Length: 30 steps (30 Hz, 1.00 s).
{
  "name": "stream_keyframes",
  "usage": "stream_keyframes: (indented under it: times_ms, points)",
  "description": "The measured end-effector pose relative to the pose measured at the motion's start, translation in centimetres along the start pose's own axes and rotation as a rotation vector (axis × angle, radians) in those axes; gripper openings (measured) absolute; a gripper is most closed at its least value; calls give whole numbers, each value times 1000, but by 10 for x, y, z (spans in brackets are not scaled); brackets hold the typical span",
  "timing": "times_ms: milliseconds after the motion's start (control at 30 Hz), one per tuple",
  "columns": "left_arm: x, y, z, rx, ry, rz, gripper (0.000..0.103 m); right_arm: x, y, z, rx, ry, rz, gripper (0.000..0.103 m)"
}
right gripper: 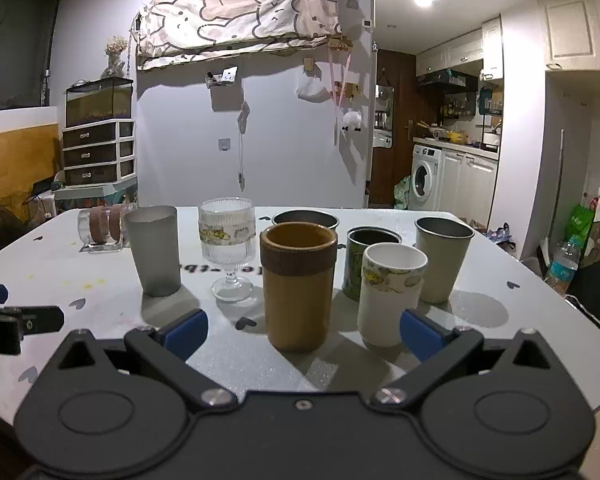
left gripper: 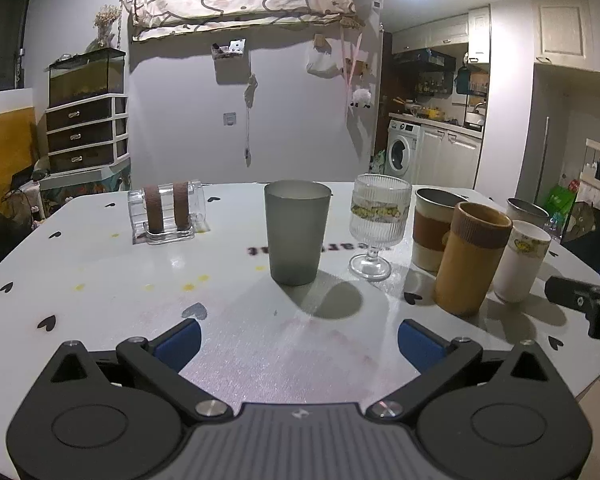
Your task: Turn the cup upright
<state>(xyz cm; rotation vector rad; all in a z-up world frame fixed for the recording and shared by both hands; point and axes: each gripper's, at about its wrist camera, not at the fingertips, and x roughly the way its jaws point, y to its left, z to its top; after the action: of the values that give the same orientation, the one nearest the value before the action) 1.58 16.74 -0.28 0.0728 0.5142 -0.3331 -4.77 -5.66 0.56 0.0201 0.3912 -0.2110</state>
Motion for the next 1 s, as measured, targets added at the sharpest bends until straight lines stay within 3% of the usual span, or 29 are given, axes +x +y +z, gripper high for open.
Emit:
stream_keyframes:
  times_ms: [1000]
  points:
    - [-4, 1, 1, 0, -7, 8, 103, -1, 4, -1, -3, 14, 7, 103]
